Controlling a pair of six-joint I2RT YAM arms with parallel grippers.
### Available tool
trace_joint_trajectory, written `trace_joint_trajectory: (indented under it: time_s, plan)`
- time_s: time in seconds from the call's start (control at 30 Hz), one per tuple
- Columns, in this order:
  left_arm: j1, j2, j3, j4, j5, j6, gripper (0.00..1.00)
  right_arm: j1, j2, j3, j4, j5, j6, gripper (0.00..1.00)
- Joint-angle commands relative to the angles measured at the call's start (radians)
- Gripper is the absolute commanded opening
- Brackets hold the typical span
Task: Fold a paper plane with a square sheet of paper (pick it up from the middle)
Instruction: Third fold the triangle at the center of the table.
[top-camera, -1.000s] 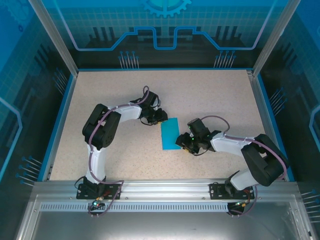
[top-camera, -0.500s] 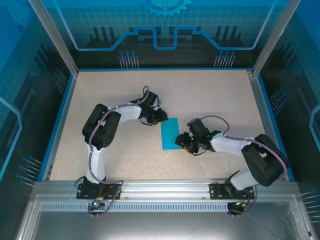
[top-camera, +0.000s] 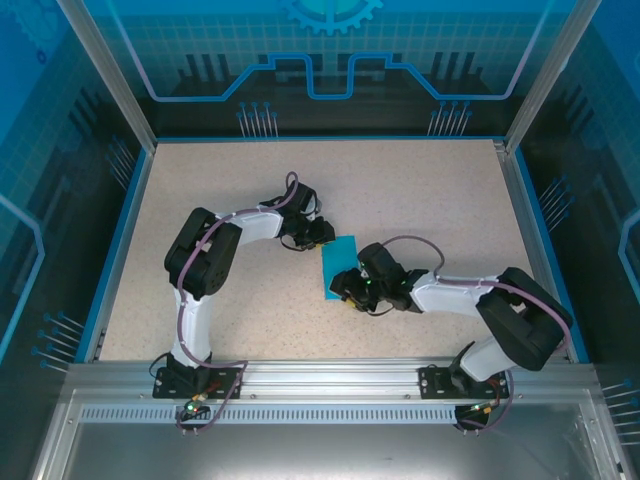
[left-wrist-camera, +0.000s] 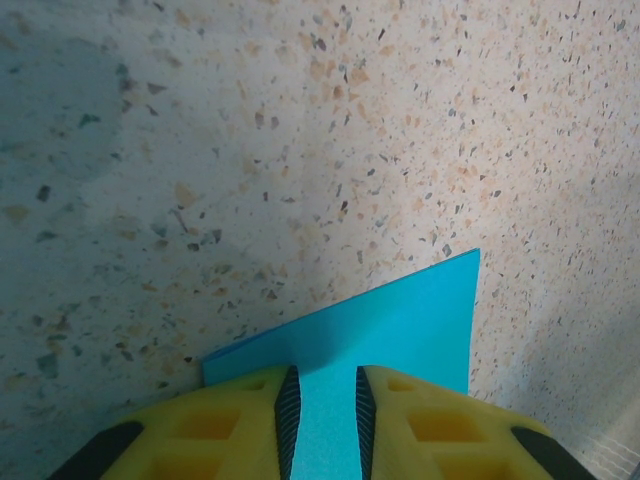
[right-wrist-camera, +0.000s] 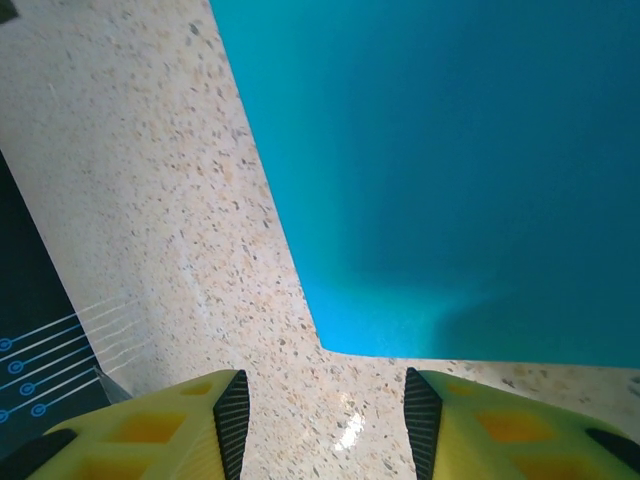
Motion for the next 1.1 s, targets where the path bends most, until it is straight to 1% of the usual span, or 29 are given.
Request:
trace_joint_trajectory:
  time_s: [0.0, 0.2, 0.5, 0.6, 0.77, 0.87, 0.93, 1.07]
  plan:
    - [0.006, 0.04, -0.021, -0.081, -0.025, 0.017, 0.26, 0.03, 0.032, -0.002, 0.058, -0.005, 0.072, 0.48]
    - [0.006, 0.04, -0.021, -0.08, -0.024, 0.016, 0.26, 0.043, 0.072, -0.003, 0.108, -0.004, 0.094, 0.48]
    - [0.006, 0.037, -0.021, -0.078, -0.017, 0.015, 0.26, 0.042, 0.116, -0.012, 0.205, 0.046, 0.13, 0.47]
    - [0.006, 0.037, -0.023, -0.077, -0.017, 0.014, 0.26, 0.049, 0.094, -0.011, 0.183, 0.052, 0.129, 0.47]
    - [0.006, 0.038, -0.019, -0.08, -0.015, 0.017, 0.26, 0.104, 0.047, -0.03, 0.139, 0.102, 0.165, 0.49]
    - [0.006, 0.038, -0.018, -0.08, -0.016, 0.016, 0.26, 0.106, 0.045, -0.057, 0.173, 0.1, 0.194, 0.49]
    - [0.006, 0.036, -0.021, -0.08, -0.016, 0.017, 0.26, 0.105, 0.048, -0.046, 0.149, 0.109, 0.186, 0.49]
    - [0.006, 0.035, -0.025, -0.084, -0.017, 0.018, 0.26, 0.099, 0.064, -0.036, 0.155, 0.12, 0.179, 0.5]
